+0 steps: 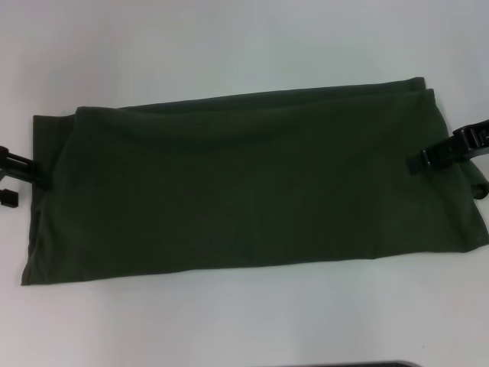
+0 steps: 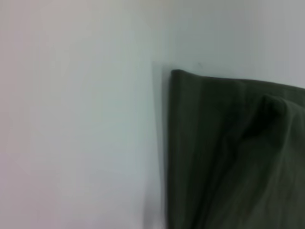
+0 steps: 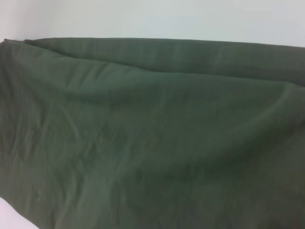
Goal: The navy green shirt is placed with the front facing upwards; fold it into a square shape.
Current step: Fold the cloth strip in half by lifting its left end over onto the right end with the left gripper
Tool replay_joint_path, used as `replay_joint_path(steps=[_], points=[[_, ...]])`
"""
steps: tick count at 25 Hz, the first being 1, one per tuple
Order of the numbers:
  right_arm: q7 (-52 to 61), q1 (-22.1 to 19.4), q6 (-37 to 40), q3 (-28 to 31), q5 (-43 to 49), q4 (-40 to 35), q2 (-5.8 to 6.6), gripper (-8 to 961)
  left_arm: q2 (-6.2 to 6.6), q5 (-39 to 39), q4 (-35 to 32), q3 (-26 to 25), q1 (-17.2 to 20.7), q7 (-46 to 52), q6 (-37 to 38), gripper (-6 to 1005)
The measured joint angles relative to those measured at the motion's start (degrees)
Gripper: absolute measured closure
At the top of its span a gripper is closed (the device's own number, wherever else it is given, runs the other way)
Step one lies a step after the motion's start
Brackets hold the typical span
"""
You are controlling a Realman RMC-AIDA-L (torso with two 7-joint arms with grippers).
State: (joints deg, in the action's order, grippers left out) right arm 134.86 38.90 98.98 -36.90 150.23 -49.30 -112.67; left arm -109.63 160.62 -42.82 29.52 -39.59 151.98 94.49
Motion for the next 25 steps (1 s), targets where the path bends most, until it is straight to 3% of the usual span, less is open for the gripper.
replay_joint_path(steps=[6, 18, 25], points=[[0.13, 0.03, -0.02, -0.02, 0.12, 0.00, -0.06, 268, -0.99, 0.43, 0.03, 3.09, -0.07, 2.40, -2.45, 294], [-0.09, -0.19, 0.09, -0.02, 0.15, 0.00, -0.20, 268, -2.00, 0.78, 0.30, 3.50, -0.56, 2.92, -4.04, 294], [-0.10, -0.31, 0.17, -0.02, 0.15, 0.00, -0.19, 268, -1.86, 1.23, 2.49, 3.53, -1.01, 2.86, -5.47, 295]])
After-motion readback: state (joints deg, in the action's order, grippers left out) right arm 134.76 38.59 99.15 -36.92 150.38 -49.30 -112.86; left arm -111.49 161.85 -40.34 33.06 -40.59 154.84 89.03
